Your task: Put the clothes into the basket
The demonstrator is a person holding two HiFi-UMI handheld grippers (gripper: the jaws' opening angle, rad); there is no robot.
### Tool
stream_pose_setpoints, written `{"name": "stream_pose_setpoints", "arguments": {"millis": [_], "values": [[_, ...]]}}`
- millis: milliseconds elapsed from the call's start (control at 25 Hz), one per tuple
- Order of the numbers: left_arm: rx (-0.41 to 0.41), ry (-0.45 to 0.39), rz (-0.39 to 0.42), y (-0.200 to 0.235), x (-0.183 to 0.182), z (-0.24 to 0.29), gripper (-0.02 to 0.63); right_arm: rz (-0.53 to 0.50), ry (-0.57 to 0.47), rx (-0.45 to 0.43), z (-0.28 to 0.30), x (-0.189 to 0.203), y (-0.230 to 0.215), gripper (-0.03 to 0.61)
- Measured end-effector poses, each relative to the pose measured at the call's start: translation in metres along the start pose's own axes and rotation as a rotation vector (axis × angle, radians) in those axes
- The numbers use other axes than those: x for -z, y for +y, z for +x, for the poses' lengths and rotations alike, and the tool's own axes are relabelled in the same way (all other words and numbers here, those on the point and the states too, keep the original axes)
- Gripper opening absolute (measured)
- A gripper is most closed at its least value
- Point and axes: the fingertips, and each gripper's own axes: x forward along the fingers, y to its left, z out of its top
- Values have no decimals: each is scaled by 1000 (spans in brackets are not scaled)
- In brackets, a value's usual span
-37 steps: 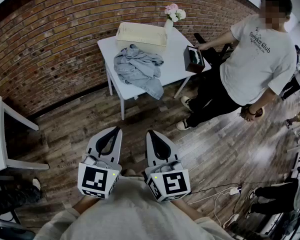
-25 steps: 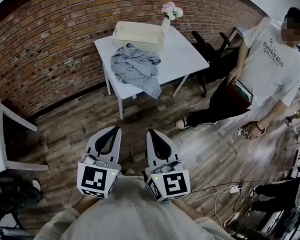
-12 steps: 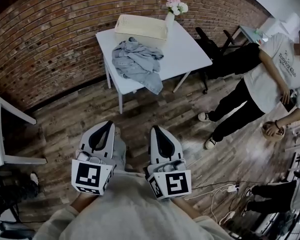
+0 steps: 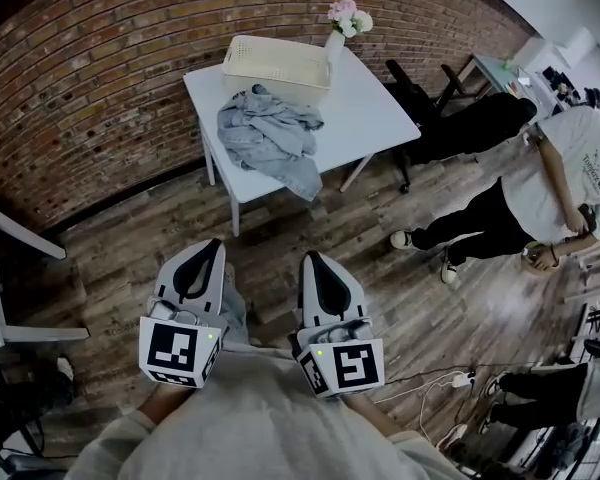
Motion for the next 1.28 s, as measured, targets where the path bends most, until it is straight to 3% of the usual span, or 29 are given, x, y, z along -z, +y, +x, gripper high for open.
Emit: {"name": "stream_pose_setpoints", "arguments": {"millis": [680,1280], "values": [[63,46,-35,34,8,77,9,12,52,34,67,16,-29,8],[108,109,-55,77,-5,164,9,34,83,69,149,4,-70,8]]}}
